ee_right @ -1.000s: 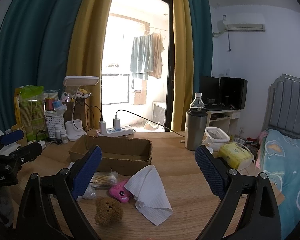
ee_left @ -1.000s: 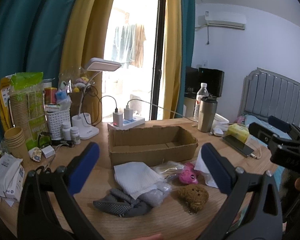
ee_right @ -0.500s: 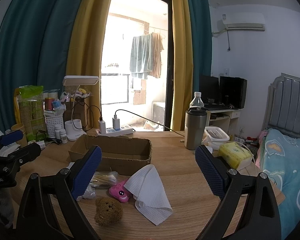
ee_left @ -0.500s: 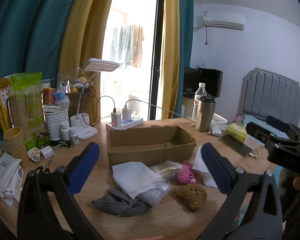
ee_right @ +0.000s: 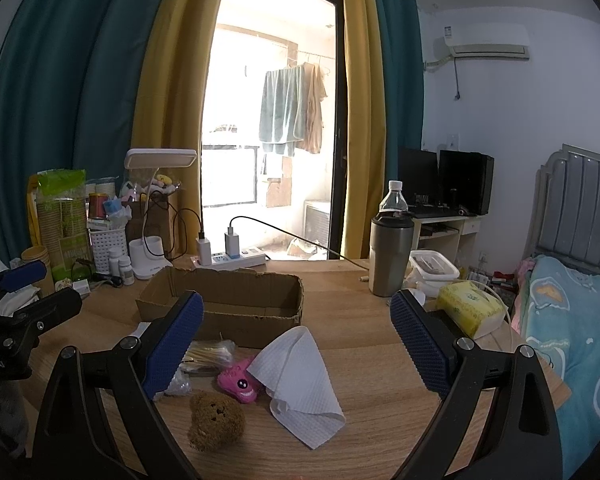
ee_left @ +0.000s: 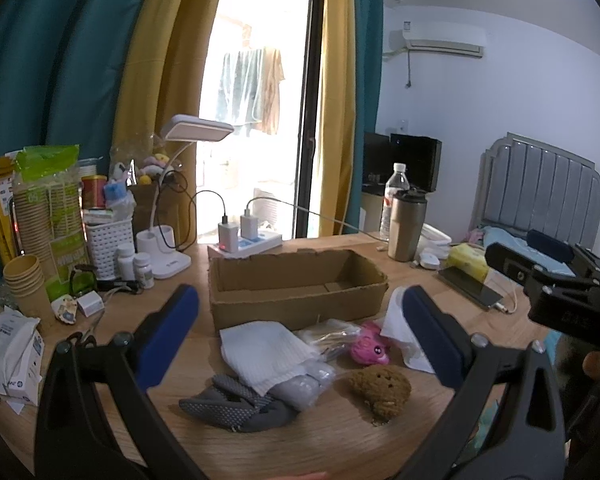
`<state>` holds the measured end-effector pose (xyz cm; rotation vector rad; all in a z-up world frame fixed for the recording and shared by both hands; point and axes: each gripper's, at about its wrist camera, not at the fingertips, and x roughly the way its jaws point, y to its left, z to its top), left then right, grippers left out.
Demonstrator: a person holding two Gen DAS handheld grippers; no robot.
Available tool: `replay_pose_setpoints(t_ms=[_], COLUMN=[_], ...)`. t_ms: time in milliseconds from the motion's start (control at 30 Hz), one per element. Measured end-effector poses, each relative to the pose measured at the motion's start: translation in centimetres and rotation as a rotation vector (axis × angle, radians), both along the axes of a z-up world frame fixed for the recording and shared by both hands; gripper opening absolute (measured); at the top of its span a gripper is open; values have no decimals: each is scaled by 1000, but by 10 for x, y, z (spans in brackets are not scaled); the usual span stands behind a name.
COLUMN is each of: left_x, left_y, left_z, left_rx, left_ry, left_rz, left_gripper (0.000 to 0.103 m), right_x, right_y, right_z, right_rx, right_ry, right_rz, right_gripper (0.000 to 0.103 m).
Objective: Organize soft objects
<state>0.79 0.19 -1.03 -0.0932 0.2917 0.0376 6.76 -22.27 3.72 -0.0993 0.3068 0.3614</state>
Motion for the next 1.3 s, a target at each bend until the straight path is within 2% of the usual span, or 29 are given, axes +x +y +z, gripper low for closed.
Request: replay_pose_setpoints(t_ms=[500,767,933,1300], left_x=[0,4,16,41], left_y=[-2,-3,5,15], left_z=[-2,-10,-31,-77], left_rx=[-1,-2,-9,-41], left_ry=[3,38,118,275], left_rz=[-1,-3,11,21], left_gripper=[103,103,103,103], right_x=[0,8,21,52], right_y=[-1,-6,-9,-13], right_z=[-3,-17,-27,-75], right_rx=[1,-1,-13,-43], right_ry=[6,40,78,223], right_rz=[1,-16,-34,-68], right_gripper=[96,96,96,96])
